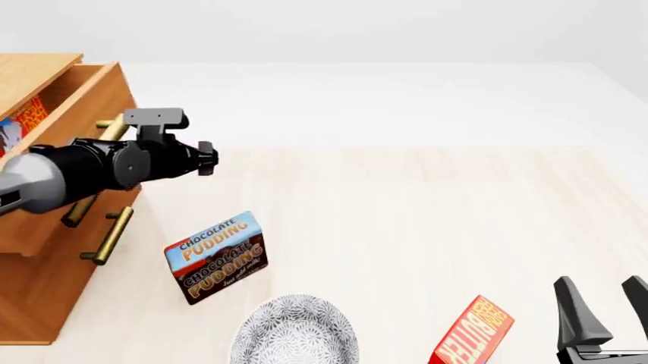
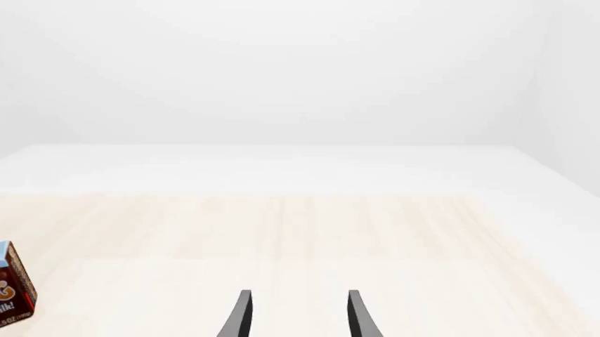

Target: Put the butter at the front in the top drawer of the cabinet and close it.

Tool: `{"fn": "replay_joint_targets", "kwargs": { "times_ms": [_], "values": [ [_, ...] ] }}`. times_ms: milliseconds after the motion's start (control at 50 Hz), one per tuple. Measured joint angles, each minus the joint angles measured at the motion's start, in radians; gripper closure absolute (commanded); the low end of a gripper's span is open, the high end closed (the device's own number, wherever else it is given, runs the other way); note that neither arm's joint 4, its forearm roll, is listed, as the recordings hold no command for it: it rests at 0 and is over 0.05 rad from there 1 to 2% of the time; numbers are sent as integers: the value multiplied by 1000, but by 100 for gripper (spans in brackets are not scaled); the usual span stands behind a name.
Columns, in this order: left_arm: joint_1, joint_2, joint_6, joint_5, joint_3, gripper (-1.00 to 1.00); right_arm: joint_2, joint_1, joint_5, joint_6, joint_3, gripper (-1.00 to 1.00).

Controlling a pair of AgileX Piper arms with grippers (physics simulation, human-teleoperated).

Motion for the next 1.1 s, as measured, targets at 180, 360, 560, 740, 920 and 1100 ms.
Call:
{"fn": "replay_joint_targets", "kwargs": {
  "times_ms": [180, 360, 560, 740, 920, 1100],
  "values": [
    [28, -24, 10, -3, 19, -100, 0, 0, 0, 0, 0, -100],
    [58, -41, 19, 4, 26, -100, 0, 0, 0, 0, 0, -100],
    [93, -53, 35, 14, 29, -100, 0, 0, 0, 0, 0, -100],
    [124, -61, 42, 12, 37, -100, 0, 0, 0, 0, 0, -100],
    [162, -75, 49, 2, 51, -100, 0, 0, 0, 0, 0, -100],
    [169, -79, 59, -3, 68, -100, 0, 0, 0, 0, 0, -100]
  ]
}}
